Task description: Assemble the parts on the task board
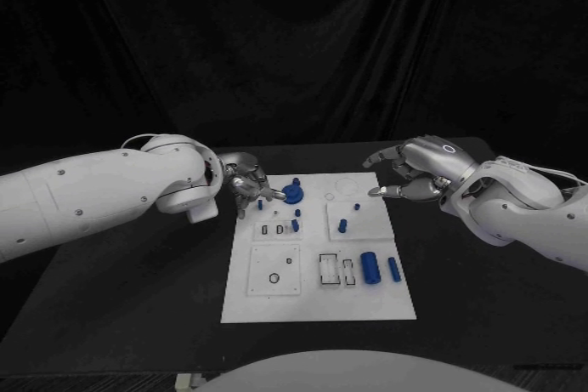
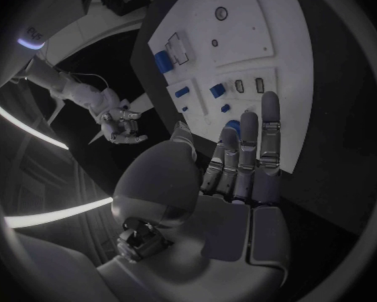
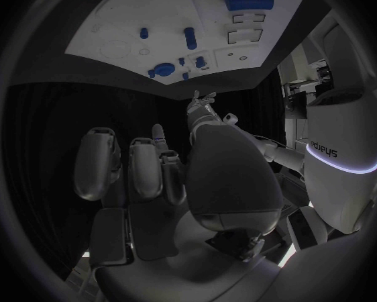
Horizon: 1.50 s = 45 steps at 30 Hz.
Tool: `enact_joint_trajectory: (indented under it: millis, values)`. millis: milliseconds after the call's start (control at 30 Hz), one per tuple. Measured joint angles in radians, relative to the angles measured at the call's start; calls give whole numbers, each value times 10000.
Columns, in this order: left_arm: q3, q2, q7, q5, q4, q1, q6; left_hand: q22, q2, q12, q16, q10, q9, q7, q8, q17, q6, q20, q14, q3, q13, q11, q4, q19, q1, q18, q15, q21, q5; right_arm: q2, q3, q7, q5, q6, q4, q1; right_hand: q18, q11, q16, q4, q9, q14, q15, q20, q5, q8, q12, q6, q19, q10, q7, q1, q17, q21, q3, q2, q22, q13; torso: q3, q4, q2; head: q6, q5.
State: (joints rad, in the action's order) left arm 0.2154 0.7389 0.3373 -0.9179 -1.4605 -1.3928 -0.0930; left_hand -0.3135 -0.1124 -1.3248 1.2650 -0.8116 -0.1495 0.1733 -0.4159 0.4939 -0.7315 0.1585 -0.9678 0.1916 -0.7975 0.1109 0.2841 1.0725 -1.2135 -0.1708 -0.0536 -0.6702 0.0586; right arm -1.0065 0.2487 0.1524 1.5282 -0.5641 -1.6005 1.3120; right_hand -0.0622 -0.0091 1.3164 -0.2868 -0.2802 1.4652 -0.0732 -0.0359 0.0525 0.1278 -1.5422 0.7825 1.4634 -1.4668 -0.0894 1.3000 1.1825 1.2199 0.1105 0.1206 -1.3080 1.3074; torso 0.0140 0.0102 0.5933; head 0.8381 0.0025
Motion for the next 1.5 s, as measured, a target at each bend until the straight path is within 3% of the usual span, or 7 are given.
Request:
enact_joint_trajectory:
  millis: [200, 300, 433, 567, 900, 967, 1500]
  values:
    - [-2, -781, 654, -943, 526, -1, -317, -1464, -77, -1583, 2405, -4362, -1621, -446, -1273, 6323, -592, -413, -3477, 109, -4594, -455, -55, 250, 493, 2, 435, -2024, 0, 55, 2, -4, 0, 26, 43, -53, 0, 0, 0, 0, 2, 0, 0, 0, 0, 1, 0, 70, 0, 0, 1, 0, -4, 0, 0, 0, -1, 0, 89, -84, -35, 131, 71]
    - [-2, -1070, 885, -1163, 724, -1, -498, -2376, -136, -1900, 2772, -5550, -3024, -653, -2178, 7905, -608, -549, -4476, 164, -5078, -638, 1, -74, 761, 2, 582, -3098, 1, 72, 2, -7, 0, 43, 62, -59, 0, 0, 0, 0, 1, 0, 0, 0, 0, 0, 0, 105, 0, 0, -34, -54, -15, 0, 0, -52, -1, 0, 120, -120, -41, 200, 81]
    - [-2, -1449, 1133, -1349, 1038, -1, -706, -4341, -228, -2202, 2984, -6462, -4153, -942, -2925, 8138, -938, -725, -4946, 164, -5107, -896, 1, 595, 899, 14, 785, -4568, 1, 98, 1, -14, 0, 63, 79, -67, 1, 0, 0, 0, 11, 0, 0, 0, 0, 26, 0, 125, 0, 0, -14, -36, -15, 0, 0, -122, 0, 0, 139, -159, -55, 279, 112]
    - [-2, -1799, 1327, -1477, 1338, -1, -818, -6478, -277, -2426, 3031, -6549, -5211, -1159, -3327, 8143, -1227, -964, -4975, 164, -5107, -1126, 1, 1466, 981, 405, 1003, -5992, 160, 112, 0, -19, 0, 68, 99, -68, 1, 0, 0, 0, 23, 0, 0, 0, 0, 38, 0, 177, 0, 0, -36, -39, -15, 0, 0, -144, 0, 0, 153, -198, -67, 336, 174]
    - [-7, -2366, 1892, -1624, 1794, 196, -948, -7351, -356, -2426, 3031, -6535, -5681, -1198, -2894, 8142, -1189, -1061, -4975, 164, -5106, -1180, 1, 1807, 1059, 402, 1074, -6520, 298, 104, -1, -39, 0, 61, 149, -106, 0, 1, 0, 27, 40, 0, 0, 0, 124, 38, 0, 275, 0, 0, -61, 15, -15, -1, 27, -276, 1, 0, 120, -328, -96, 347, 454]
    - [-6, -2402, 2008, -1639, 1847, 273, -973, -7627, -356, -2426, 3031, -6549, -5814, -1266, -2808, 8142, -1257, -1081, -4975, 164, -5106, -1196, 1, 1985, 1060, 563, 1074, -6689, 298, 113, -1, -42, 0, 55, 154, -111, 0, 0, 0, 27, 40, 0, 0, 0, 130, 38, 0, 285, 0, 1, -72, 15, -15, -1, 27, -275, 2, -1, 120, -335, -102, 348, 497]
    - [-2, -2542, 2538, -1678, 1950, 689, -1053, -8677, -367, -2426, 3031, -6518, -6585, -1376, -2628, 8140, -1367, -1199, -4973, 134, -5105, -1306, -30, 2586, 1128, 717, 1217, -7204, 431, 140, 1, -52, 0, -1, 290, -244, 0, 1, 0, 27, 47, 0, 0, 0, 169, 76, 119, 356, 0, 1, -70, 15, -14, -1, 27, -274, 4, 7, 140, -352, -157, 344, 737]
